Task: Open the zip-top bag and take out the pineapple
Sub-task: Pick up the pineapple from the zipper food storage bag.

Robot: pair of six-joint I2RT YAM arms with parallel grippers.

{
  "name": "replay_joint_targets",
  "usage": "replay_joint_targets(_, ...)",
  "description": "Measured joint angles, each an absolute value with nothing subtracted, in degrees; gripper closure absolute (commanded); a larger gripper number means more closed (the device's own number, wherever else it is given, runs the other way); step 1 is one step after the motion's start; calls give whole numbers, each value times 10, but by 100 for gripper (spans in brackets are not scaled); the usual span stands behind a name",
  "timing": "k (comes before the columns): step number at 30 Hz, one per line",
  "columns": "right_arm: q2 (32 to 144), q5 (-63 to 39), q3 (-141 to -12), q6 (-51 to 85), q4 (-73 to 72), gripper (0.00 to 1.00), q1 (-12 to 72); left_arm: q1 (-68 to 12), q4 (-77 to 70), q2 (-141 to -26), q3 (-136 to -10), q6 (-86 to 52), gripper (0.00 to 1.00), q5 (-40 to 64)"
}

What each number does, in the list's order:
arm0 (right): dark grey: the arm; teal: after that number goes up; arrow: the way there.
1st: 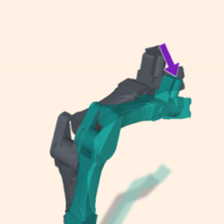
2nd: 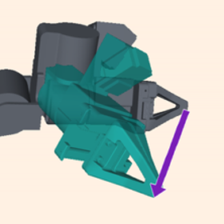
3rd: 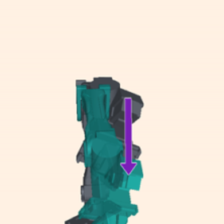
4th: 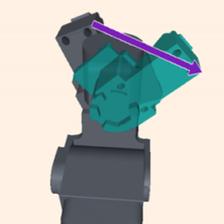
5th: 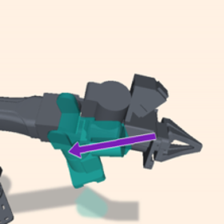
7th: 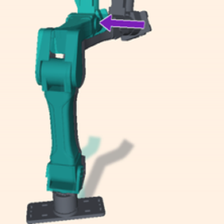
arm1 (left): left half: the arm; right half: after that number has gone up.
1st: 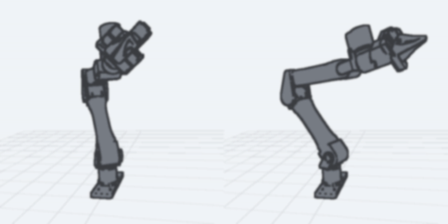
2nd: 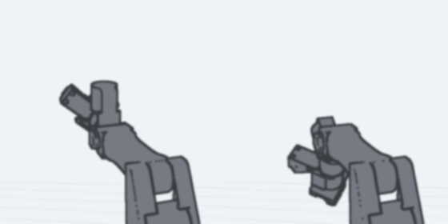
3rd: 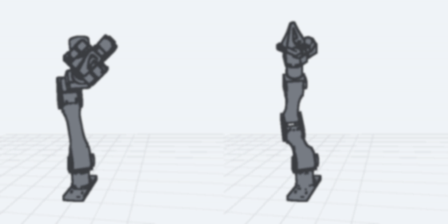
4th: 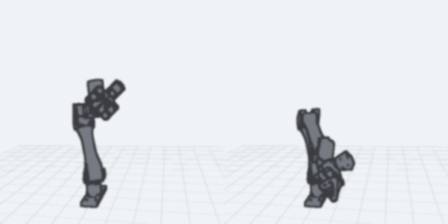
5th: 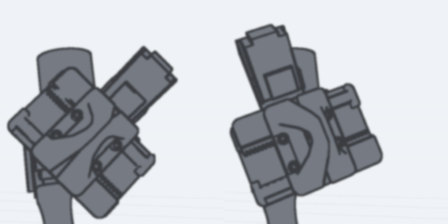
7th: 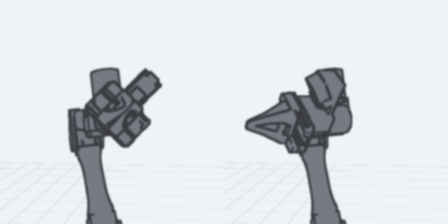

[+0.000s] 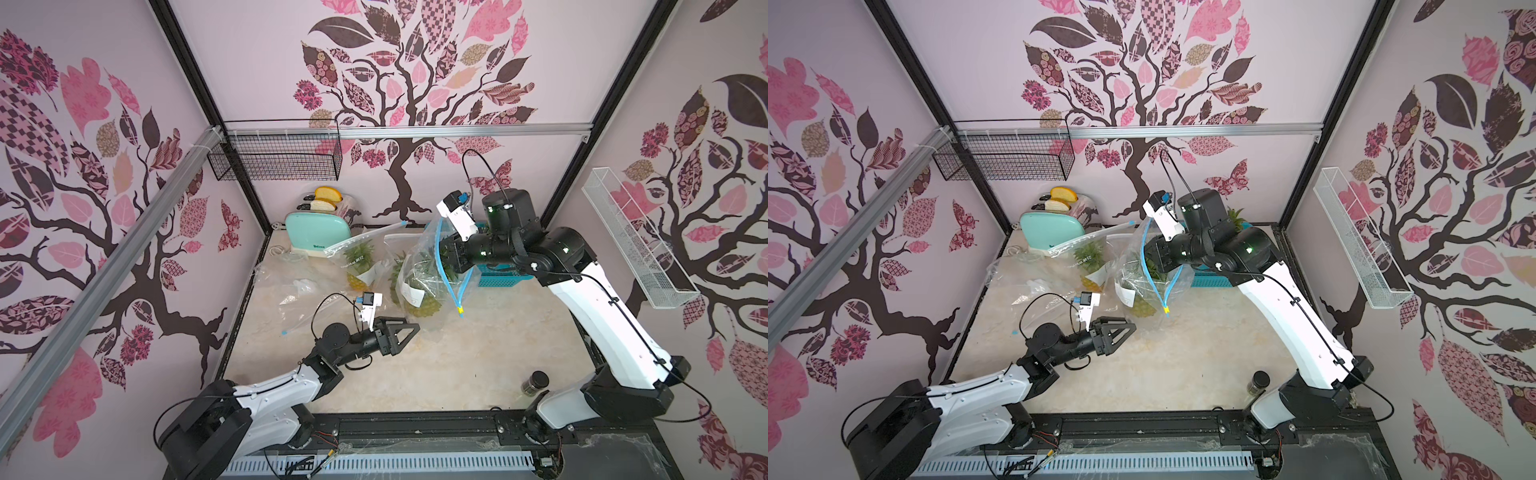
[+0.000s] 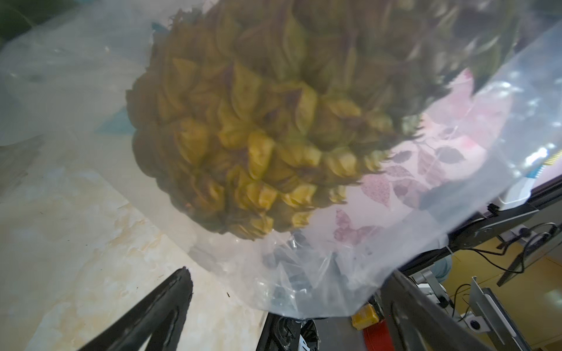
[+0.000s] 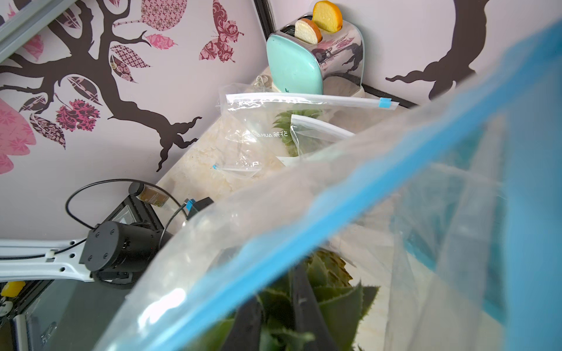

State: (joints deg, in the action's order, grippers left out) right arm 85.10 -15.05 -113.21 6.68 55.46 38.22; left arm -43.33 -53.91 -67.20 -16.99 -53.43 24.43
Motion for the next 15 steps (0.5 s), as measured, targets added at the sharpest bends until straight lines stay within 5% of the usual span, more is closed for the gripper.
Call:
replay_joint_targets(6,851,-154,-1132,69,552,100,395,-434,-608,-755,-203,-537,7,232)
replay_joint_targets(8,851,-153,-1132,69,550,100,396,-434,-620,-769,-218,-539,28,236)
replay_joint_targets(10,849,-152,-1132,69,539,100,396,-435,-623,-776,-227,-536,71,243)
replay_joint_targets(12,844,-150,-1132,67,525,100,392,-436,-624,-780,-227,-534,100,247)
replay_joint_targets(15,833,-147,-1127,67,510,100,392,-437,-619,-783,-224,-523,100,254)
